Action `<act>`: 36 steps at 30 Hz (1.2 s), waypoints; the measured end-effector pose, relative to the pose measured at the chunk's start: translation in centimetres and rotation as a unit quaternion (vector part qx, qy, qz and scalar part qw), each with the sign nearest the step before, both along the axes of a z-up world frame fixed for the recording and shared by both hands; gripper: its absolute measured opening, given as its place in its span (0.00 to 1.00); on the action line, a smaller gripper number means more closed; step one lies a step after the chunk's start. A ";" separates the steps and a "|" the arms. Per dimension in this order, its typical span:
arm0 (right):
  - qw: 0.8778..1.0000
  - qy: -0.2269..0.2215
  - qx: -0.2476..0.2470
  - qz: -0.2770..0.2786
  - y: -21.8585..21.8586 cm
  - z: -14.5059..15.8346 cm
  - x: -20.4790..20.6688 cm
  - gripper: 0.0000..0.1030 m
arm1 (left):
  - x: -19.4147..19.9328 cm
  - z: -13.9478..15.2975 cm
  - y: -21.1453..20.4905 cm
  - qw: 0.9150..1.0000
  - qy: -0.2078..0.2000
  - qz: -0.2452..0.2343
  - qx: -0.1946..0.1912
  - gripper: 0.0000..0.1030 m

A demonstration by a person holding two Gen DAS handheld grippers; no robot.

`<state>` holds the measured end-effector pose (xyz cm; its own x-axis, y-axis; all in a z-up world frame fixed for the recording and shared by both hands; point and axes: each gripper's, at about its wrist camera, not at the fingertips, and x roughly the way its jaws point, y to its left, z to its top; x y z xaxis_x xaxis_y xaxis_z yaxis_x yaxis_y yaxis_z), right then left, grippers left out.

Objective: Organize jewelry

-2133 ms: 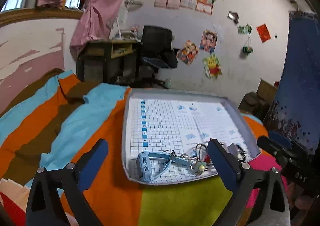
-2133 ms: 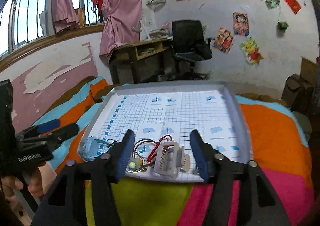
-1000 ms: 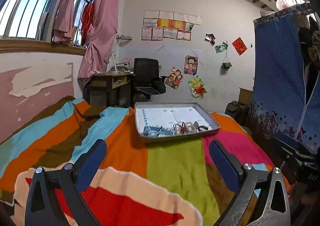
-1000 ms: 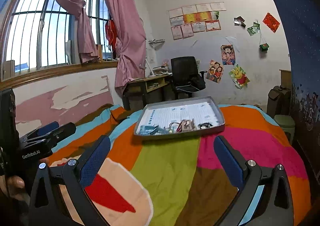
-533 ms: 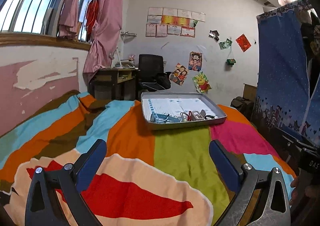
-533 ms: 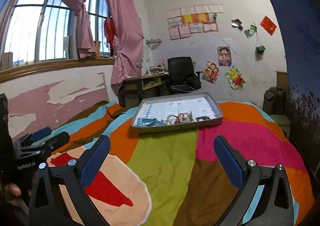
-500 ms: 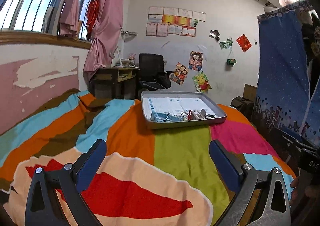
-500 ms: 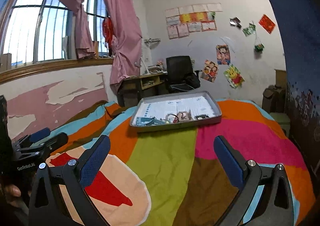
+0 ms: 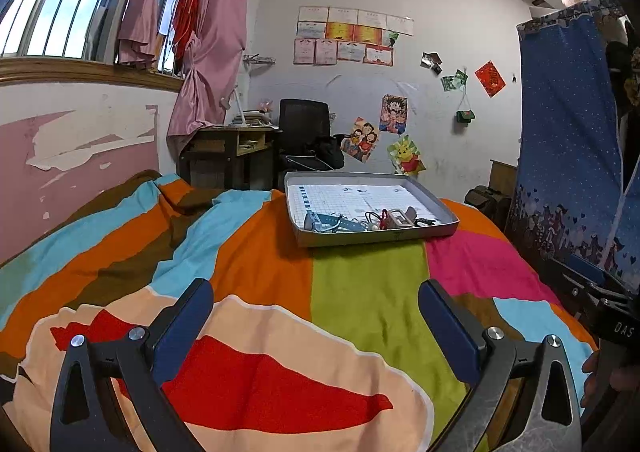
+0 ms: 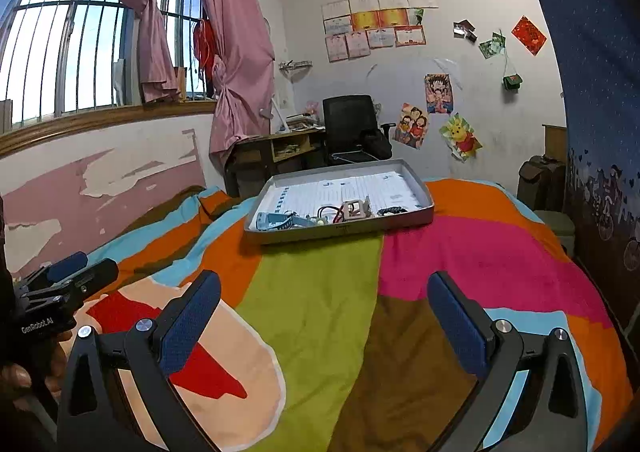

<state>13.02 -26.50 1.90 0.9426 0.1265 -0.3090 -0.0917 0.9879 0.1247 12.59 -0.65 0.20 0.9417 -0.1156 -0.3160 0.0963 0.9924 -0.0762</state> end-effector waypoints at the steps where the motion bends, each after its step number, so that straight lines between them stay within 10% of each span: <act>1: 1.000 0.000 -0.002 0.000 0.1 0.0 0.0 0.99 | 0.0 0.0 0.0 1.000 0.001 0.000 0.000 1.00; 36: 1.000 0.000 -0.006 0.005 0.2 -0.2 -0.4 0.99 | -0.1 0.0 -0.4 1.000 -0.005 -0.010 0.009 1.00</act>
